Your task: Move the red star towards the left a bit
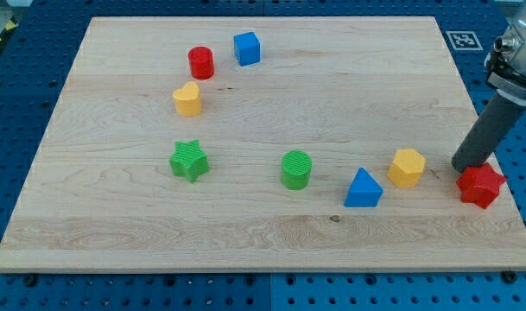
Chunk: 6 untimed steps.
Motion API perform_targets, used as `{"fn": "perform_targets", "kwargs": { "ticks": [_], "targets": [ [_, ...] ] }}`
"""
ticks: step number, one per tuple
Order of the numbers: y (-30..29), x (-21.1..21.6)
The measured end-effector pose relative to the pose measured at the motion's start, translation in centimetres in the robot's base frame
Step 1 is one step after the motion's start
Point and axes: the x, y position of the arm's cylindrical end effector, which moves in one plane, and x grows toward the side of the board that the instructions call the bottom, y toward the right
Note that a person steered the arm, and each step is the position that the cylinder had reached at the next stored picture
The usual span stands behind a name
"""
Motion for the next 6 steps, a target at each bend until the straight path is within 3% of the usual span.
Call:
{"fn": "perform_targets", "kwargs": {
  "ticks": [3, 4, 6],
  "targets": [
    [0.5, 1.9],
    [1.1, -2.7],
    [9.4, 1.1]
  ]
}}
